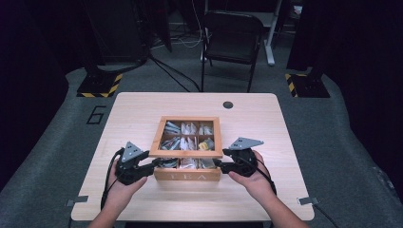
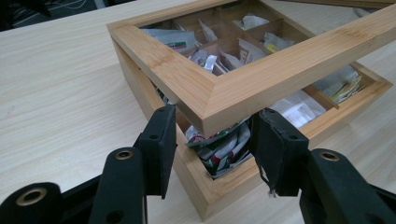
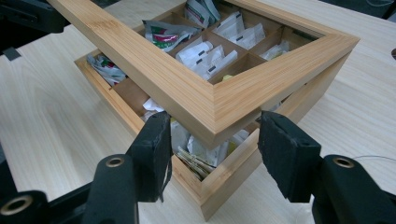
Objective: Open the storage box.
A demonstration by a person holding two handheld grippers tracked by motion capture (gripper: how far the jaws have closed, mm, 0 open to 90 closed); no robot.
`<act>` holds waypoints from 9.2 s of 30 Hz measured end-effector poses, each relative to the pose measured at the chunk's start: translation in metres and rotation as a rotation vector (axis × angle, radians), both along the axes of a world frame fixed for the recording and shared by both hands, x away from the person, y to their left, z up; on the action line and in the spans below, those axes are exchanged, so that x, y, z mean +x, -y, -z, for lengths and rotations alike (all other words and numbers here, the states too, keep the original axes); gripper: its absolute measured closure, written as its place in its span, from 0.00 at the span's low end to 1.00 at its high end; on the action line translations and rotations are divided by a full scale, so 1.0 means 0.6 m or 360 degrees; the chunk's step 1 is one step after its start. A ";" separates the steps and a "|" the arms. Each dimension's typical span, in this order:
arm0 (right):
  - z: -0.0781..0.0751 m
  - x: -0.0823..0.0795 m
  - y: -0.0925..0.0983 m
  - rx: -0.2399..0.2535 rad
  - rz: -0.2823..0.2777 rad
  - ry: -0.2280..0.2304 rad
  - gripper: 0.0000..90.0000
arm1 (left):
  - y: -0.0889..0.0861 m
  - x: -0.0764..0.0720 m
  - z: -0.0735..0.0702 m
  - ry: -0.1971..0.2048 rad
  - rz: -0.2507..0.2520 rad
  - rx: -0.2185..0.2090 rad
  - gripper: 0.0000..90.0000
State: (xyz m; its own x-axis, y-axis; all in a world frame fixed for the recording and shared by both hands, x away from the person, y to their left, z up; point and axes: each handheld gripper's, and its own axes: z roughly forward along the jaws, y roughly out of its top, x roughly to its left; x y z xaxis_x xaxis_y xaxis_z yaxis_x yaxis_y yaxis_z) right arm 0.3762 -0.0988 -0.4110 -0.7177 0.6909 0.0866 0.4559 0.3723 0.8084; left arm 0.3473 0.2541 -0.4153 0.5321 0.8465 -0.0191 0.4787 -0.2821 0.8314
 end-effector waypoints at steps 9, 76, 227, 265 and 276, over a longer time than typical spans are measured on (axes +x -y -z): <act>-0.022 0.010 0.001 0.0000 -0.0014 -0.0017 0.49 | -0.003 0.009 -0.017 -0.0003 -0.0005 -0.0058 0.57; -0.137 0.127 0.004 -0.0042 -0.0051 0.0153 0.64 | -0.006 0.105 -0.142 0.0203 0.0045 -0.0089 0.54; -0.057 0.328 -0.013 0.0095 0.0204 0.0096 0.71 | 0.000 0.336 -0.090 0.0096 -0.0157 -0.0188 0.71; -0.052 0.369 -0.021 0.0135 0.0353 -0.0009 0.73 | 0.006 0.291 -0.093 0.0030 -0.0133 -0.0103 0.63; -0.055 0.374 -0.024 0.0110 0.0371 -0.0044 0.73 | 0.002 0.284 -0.098 0.0042 -0.0117 -0.0097 0.63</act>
State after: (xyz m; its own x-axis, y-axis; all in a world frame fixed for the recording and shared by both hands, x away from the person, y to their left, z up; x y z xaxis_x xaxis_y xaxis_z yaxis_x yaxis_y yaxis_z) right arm 0.6006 -0.0841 -0.3778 -0.5365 0.8292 0.1567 0.5452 0.1988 0.8144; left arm 0.5177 0.2526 -0.3562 0.4695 0.8810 -0.0586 0.4739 -0.1954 0.8586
